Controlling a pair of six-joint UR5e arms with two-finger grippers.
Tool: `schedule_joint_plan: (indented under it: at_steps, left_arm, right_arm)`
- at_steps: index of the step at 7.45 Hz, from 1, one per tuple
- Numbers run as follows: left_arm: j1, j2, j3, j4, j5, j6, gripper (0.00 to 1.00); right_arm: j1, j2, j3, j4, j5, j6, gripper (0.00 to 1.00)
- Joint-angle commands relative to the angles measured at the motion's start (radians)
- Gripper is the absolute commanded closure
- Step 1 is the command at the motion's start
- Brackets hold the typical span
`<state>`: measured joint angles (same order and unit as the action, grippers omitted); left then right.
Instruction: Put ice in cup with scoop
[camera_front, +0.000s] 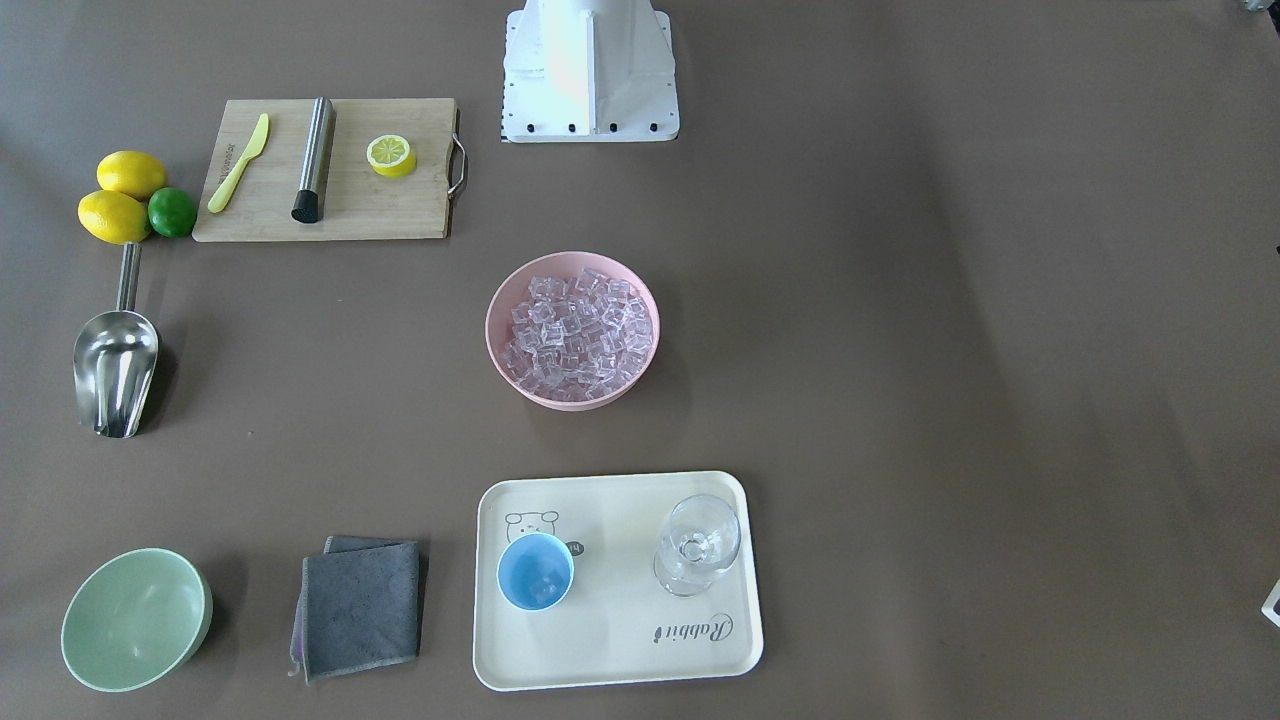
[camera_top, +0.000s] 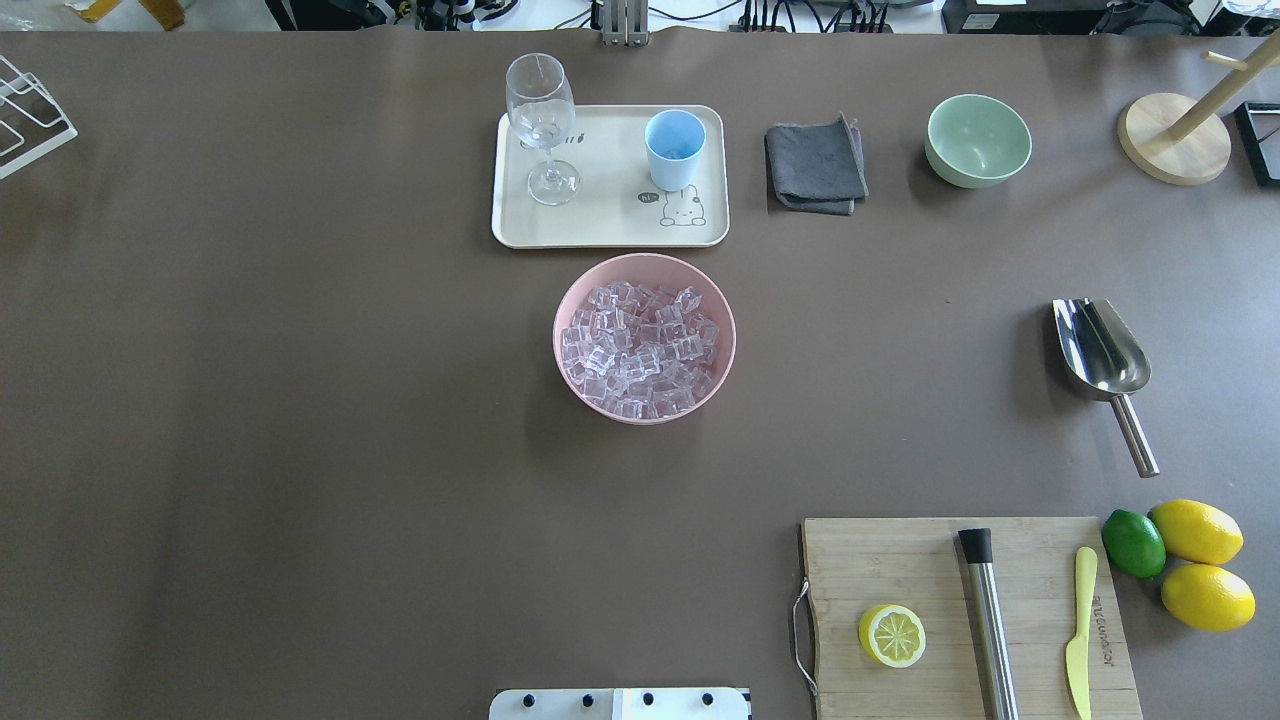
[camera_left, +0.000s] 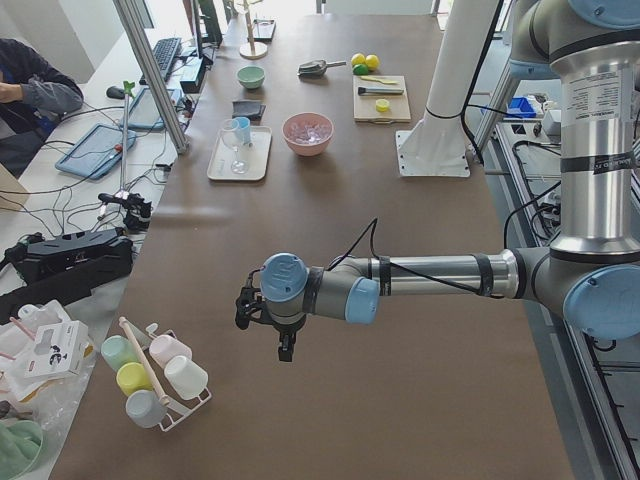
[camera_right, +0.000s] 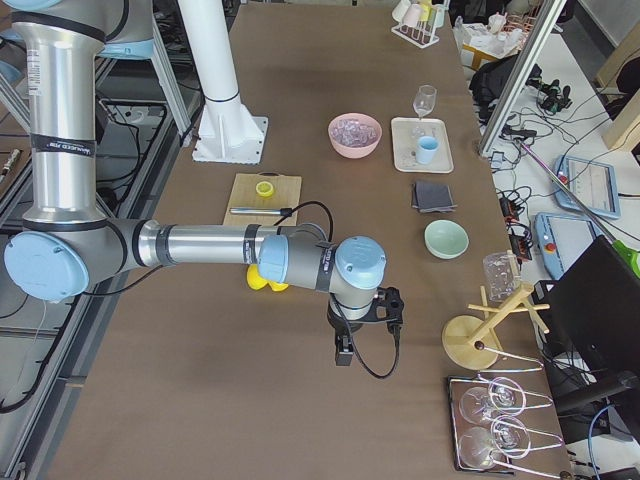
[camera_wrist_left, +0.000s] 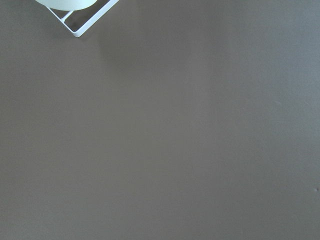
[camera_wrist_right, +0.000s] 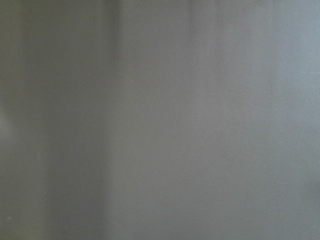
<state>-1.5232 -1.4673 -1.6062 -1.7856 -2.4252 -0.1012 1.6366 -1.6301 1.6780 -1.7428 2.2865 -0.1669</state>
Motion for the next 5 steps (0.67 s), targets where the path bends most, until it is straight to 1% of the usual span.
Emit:
schedule_joint_plan:
  at_steps: [1, 2, 5]
  left_arm:
    - [0.000, 0.001, 0.003, 0.002, 0.001, 0.000, 0.01]
    - [0.000, 0.001, 0.002, 0.000, 0.001, 0.000, 0.01]
    - [0.001, 0.001, 0.012, 0.000, 0.001, 0.002, 0.01]
  right_arm:
    - [0.000, -0.004, 0.000, 0.002, 0.005, -0.005, 0.00]
    - [0.000, -0.010, 0.018, 0.000, 0.013, -0.008, 0.00]
    - [0.000, -0.013, 0.020, 0.002, 0.021, -0.003, 0.00]
